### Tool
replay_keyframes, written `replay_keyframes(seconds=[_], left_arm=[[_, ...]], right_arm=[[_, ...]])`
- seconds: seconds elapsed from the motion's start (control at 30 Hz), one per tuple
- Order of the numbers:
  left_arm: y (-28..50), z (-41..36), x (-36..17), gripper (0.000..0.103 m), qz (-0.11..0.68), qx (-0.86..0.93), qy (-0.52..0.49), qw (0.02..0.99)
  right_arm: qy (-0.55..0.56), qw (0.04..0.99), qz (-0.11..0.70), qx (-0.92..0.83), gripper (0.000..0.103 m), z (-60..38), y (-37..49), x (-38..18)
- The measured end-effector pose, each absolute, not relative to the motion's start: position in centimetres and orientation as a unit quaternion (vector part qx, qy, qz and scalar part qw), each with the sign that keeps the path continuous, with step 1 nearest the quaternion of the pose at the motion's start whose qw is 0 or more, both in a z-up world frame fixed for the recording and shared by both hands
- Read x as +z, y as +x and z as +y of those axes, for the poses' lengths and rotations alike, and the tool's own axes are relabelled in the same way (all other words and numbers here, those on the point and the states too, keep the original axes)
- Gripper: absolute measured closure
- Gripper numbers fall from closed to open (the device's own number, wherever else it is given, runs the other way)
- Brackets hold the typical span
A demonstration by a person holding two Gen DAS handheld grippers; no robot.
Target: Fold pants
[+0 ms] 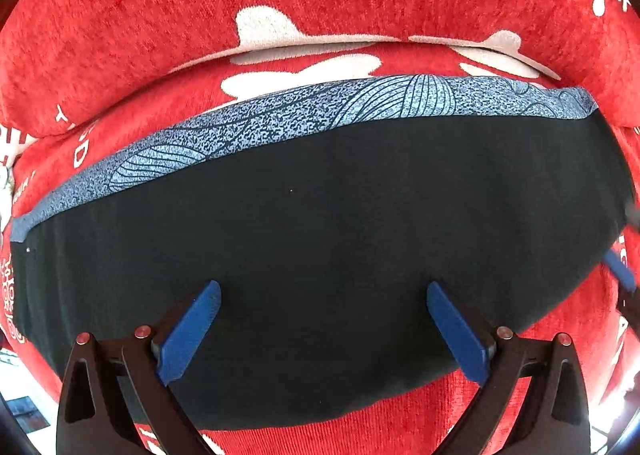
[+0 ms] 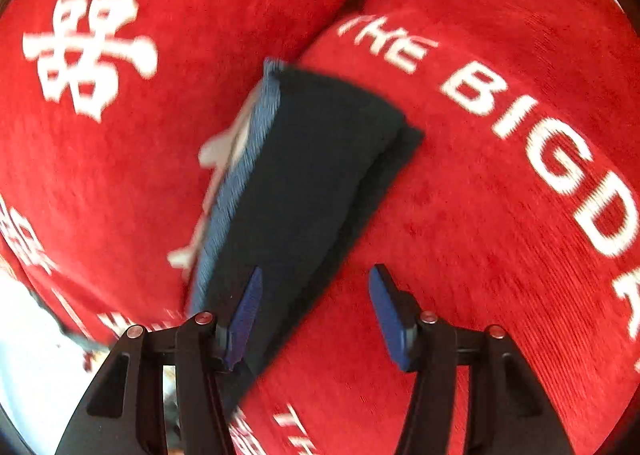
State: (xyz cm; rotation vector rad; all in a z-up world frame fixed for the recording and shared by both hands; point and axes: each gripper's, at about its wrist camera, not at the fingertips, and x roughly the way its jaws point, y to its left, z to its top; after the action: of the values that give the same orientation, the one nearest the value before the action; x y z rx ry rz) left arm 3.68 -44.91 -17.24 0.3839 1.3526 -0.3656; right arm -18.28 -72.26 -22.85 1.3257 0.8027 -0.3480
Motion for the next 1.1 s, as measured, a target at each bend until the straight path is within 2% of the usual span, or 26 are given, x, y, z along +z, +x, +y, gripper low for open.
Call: replay_keyframes(seconds=[0.1,0.13,0.17,0.2,0.3,0.4,0.43,0.47,0.5,0.6,0.77,0.9,1.03,1.1], left_arm=[[3.3,-45.2,-16.7,0.0,0.624,-0.167,0.173,0.744],[3.8,-45.0,-16.5,0.003,0.626,-0.166,0.17,0.743],[4.4,-45.2,-15.9,0.013,0.621,-0.163,0.166,0.749],[5.4,-45.4,-14.8,0.015,0.605,-0.16,0.162,0.763],[7.9,-47.0,-13.8,0.015,0.572,-0.148,0.156,0.792],[10.1,-50.0,-16.4,0.015,0.575,-0.137,0.163,0.79],[10.2,-50.9,-17.9,0.012,0.587,-0.134,0.178,0.778],[10.0,-51.3,-18.2,0.003,0.571,-0.122,0.183,0.791],[9.7,-51.5,-18.0,0.004,0.556,-0.118,0.191,0.8],[9.7,-50.3,-16.7,0.007,0.578,-0.137,0.17,0.786],[8.6,-45.0,-13.8,0.007,0.574,-0.151,0.159,0.789],[8.6,-37.8,-12.2,0.007,0.582,-0.143,0.144,0.787],[9.2,-31.0,-10.9,0.007,0.589,-0.12,0.137,0.788],[9.9,-27.2,-10.1,0.007,0.59,-0.105,0.13,0.79]], right_arm=[[0.605,0.705,0.333,-0.159,0.042,-73.0,-16.7,-23.9],[0.615,0.699,0.328,-0.157,0.046,-73.4,-16.2,-24.2],[0.628,0.688,0.33,-0.151,0.07,-73.7,-15.8,-24.5],[0.635,0.682,0.333,-0.144,0.086,-74.0,-15.6,-24.6],[0.592,0.716,0.348,-0.126,0.086,-73.5,-15.1,-22.3],[0.547,0.75,0.358,-0.106,0.086,-73.0,-15.0,-19.9],[0.536,0.757,0.359,-0.102,0.086,-72.8,-14.9,-19.4],[0.524,0.765,0.362,-0.098,0.086,-72.5,-14.6,-18.8],[0.513,0.772,0.363,-0.094,0.086,-72.2,-14.4,-18.1],[0.48,0.791,0.371,-0.08,0.086,-71.5,-13.7,-16.0],[0.397,0.828,0.394,-0.044,0.086,-68.4,-11.1,-12.3],[0.289,0.86,0.421,-0.009,0.086,-62.4,-8.7,-9.0],[0.215,0.866,0.451,0.022,0.086,-54.7,-5.9,-8.4],[0.177,0.858,0.481,0.034,0.086,-49.2,-3.6,-10.4]])
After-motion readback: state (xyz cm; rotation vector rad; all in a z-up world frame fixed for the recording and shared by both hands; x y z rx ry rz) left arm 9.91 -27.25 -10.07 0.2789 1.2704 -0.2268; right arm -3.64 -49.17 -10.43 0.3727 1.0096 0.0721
